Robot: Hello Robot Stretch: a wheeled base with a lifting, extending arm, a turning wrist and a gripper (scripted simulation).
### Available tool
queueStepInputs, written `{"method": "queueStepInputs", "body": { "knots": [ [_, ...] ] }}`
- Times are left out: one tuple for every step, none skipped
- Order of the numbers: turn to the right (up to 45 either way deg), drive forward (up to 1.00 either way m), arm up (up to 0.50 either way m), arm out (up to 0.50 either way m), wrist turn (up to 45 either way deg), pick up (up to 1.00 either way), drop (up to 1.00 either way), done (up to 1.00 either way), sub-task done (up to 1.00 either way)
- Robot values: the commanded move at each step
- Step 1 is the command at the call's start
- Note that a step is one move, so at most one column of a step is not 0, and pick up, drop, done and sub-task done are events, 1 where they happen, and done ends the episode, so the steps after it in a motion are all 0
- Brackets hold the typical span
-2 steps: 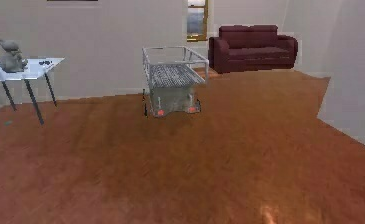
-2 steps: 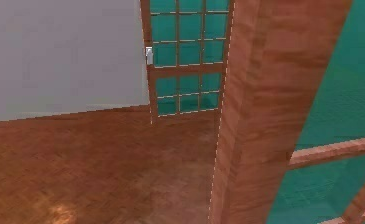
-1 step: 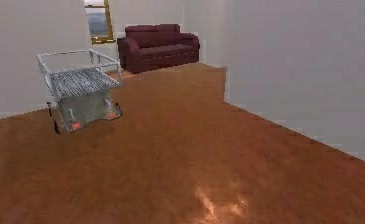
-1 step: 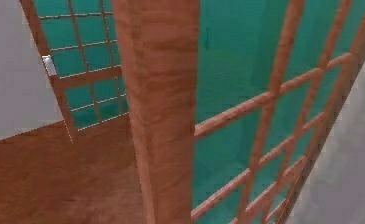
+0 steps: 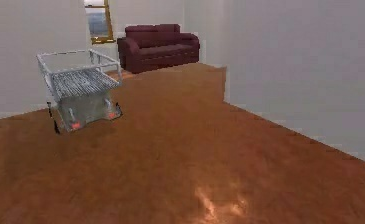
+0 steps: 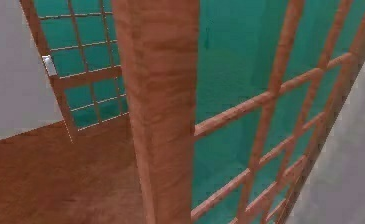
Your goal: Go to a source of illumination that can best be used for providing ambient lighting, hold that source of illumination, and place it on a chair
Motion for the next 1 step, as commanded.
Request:
{"method": "queueStepInputs", "body": {
  "knots": [
    [45.0, 0.0, 0.0, 0.0, 0.0, 0.0, 0.0, 0.0, 0.0]
  ]
}}
